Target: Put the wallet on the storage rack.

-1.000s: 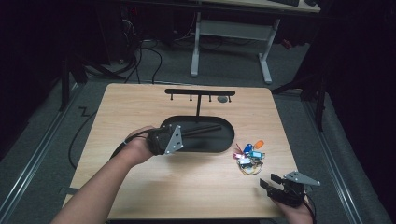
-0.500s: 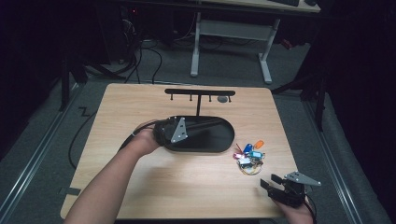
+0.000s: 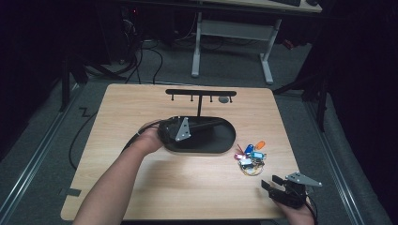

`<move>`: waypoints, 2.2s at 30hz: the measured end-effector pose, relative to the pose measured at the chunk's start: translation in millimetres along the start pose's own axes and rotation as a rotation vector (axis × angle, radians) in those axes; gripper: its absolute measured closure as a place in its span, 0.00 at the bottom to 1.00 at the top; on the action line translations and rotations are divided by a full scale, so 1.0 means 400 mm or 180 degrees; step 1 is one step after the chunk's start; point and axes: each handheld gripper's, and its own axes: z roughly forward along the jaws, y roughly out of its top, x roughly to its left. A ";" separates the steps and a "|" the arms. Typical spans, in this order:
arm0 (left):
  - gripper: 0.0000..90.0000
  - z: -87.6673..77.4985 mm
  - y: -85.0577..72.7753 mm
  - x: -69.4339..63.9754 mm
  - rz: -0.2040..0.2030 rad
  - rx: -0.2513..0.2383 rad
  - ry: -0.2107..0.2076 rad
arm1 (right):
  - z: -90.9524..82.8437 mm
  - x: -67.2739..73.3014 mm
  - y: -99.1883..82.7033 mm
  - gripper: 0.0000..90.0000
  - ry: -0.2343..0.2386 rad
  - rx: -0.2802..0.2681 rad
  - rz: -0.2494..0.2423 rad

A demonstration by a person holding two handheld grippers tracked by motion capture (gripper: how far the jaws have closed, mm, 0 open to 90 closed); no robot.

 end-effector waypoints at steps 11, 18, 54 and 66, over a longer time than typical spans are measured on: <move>0.81 0.036 -0.030 -0.001 0.0129 0.0342 -0.0168 | -0.002 -0.001 -0.002 0.46 0.0002 0.0001 -0.0006; 0.81 0.041 -0.033 0.000 0.0137 0.0401 -0.0163 | 0.002 0.001 -0.003 0.46 0.0004 0.0019 -0.0001; 0.57 0.013 -0.027 0.013 -0.0681 0.0401 -0.0302 | 0.001 0.004 -0.003 0.46 0.0003 0.0034 -0.0001; 0.51 -0.066 -0.042 -0.048 -0.1142 0.0105 -0.0192 | -0.001 0.007 0.001 0.46 -0.0006 0.0020 -0.0035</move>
